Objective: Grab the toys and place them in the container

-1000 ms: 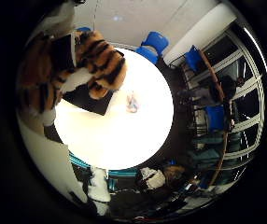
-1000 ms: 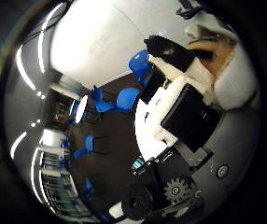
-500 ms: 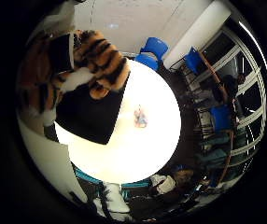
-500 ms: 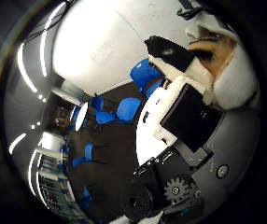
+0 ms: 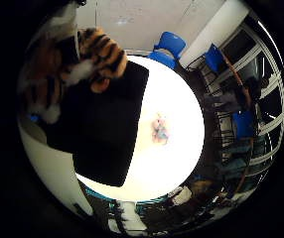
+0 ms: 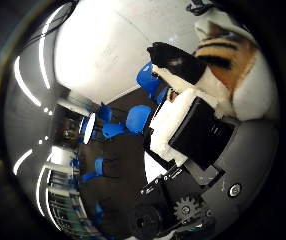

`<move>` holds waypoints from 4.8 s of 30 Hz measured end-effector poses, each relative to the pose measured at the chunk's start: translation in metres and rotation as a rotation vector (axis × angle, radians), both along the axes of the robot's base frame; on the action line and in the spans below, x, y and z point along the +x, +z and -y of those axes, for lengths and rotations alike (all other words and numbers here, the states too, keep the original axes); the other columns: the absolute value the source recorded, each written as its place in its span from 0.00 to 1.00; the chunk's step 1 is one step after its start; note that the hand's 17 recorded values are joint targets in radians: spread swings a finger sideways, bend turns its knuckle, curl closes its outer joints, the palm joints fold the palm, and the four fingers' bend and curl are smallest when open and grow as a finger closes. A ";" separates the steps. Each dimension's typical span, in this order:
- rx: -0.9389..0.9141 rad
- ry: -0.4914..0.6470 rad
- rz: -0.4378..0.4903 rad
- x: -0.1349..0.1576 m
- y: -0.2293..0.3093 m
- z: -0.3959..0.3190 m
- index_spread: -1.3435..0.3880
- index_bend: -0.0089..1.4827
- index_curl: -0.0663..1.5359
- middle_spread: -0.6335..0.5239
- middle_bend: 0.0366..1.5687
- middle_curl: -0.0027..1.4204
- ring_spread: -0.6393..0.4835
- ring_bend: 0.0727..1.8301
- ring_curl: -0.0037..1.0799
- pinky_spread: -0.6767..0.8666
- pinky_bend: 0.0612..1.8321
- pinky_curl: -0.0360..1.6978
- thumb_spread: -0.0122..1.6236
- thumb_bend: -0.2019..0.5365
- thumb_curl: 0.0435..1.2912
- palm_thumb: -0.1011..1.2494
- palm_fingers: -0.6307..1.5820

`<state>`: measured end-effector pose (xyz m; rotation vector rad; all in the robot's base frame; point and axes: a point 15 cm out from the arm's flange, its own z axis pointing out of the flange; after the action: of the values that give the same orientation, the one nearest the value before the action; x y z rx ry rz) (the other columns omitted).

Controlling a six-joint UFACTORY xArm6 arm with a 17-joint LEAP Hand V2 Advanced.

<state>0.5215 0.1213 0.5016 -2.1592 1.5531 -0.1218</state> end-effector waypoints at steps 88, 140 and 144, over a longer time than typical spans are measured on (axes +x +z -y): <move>-0.233 -0.384 -0.555 0.034 -0.317 0.277 0.60 0.10 0.18 0.61 0.18 0.24 0.78 0.37 0.22 0.77 0.44 0.17 0.71 0.27 0.20 0.41 0.41; -0.291 -0.338 -0.377 -0.147 -0.026 0.293 0.56 0.54 0.64 0.40 0.83 0.51 0.40 0.81 0.54 0.30 0.73 0.41 0.55 0.25 0.58 0.80 0.80; -0.290 -0.321 -0.314 -0.162 0.002 0.277 0.56 0.53 0.65 0.40 0.83 0.51 0.40 0.81 0.54 0.30 0.73 0.42 0.56 0.25 0.58 0.80 0.80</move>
<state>0.3598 -0.1558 0.5032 -2.2034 2.1765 -0.1228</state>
